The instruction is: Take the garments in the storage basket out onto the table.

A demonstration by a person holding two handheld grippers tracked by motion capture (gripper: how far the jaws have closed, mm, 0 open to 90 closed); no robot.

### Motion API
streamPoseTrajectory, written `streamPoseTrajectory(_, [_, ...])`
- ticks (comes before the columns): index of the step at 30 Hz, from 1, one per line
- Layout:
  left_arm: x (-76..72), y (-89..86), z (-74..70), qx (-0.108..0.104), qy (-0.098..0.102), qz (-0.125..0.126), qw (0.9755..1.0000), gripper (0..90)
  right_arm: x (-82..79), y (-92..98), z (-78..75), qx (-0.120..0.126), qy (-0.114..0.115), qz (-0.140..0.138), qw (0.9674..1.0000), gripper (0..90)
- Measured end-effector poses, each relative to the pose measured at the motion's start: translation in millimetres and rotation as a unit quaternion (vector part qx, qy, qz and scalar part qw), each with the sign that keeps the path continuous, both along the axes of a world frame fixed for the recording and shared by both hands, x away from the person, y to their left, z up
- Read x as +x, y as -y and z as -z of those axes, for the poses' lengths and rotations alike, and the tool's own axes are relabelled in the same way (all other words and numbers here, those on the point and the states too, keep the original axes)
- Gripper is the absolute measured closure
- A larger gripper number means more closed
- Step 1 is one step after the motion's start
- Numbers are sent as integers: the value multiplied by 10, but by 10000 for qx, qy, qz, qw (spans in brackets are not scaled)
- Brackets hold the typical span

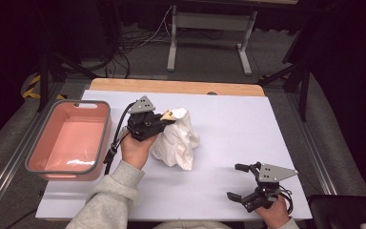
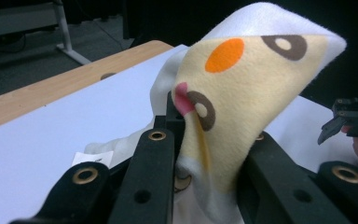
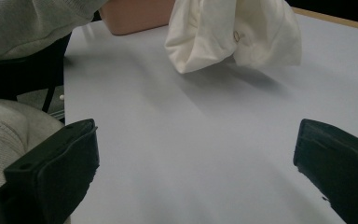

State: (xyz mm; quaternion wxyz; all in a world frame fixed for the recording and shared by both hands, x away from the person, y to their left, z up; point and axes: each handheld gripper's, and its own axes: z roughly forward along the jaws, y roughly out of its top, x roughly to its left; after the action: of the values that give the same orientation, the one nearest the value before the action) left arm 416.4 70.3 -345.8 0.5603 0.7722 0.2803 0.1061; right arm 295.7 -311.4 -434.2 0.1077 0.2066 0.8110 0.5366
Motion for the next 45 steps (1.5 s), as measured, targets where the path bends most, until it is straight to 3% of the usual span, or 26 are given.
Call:
streamPoseTrajectory(12, [19,77,110,56,-140,61,9999,808,-2,-2,0,-4,-8,-7,10000,4])
streamPoseTrajectory(21, [27,89,129,92,-134,57,9999,790,0,-1,1,-6,-8,-1,10000,4])
streamPoseTrajectory(29, [28,98,140,125,-98,64,9999,715,4,0,3,-6,-22,-3,10000,4])
streamPoseTrajectory(31, [26,104,140,124,-19,53,9999,660,5,1,4,6,-29,-4,10000,4])
streamPoseTrajectory(35, [17,123,139,90,191,-19,9998,418,4,0,4,2,-27,-5,10000,4])
streamPoseTrajectory(38, [12,120,130,-77,195,-7,9998,316,6,5,4,10,-31,7,10000,4])
streamPoseTrajectory(43, [1,110,105,-170,339,-103,9992,81,5,7,4,14,-24,7,10000,4])
streamPoseTrajectory(45, [-14,103,91,-165,366,-99,9991,39,5,7,3,15,-18,5,10000,4])
